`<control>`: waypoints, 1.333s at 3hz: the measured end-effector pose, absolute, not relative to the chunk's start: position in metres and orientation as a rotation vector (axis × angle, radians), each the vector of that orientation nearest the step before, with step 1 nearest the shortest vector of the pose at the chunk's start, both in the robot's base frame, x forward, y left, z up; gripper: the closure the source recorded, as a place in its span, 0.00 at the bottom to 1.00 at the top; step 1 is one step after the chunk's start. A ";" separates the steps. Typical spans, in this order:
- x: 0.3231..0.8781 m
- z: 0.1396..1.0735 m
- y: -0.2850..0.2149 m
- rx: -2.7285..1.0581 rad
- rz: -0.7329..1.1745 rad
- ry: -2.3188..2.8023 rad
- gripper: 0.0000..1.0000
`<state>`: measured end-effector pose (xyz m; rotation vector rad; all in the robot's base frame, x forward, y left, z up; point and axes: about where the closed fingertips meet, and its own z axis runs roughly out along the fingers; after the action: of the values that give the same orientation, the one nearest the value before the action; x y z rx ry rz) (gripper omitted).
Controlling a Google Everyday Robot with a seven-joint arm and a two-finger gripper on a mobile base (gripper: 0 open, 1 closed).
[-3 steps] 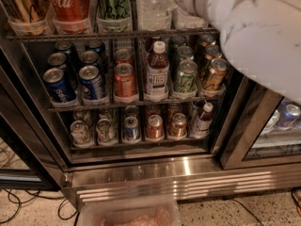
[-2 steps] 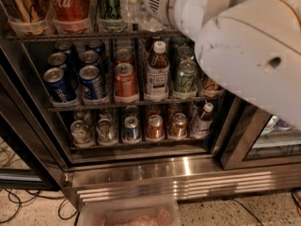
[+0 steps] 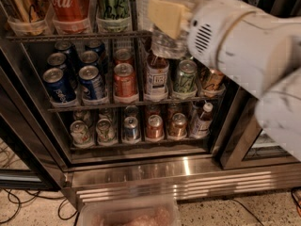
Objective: Pick water bottle from top shelf of fridge
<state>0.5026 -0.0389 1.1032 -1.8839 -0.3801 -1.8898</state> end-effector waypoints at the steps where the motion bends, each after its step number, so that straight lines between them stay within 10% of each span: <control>1: 0.490 1.111 -0.060 -1.857 -1.895 -0.331 1.00; 4: 0.460 1.076 -0.045 -1.902 -1.663 -0.295 1.00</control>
Offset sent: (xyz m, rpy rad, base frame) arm -0.0120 -0.0211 0.0050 0.0427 0.0004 -0.0103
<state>0.4599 -0.0453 1.0765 -1.9017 -0.2948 -1.6630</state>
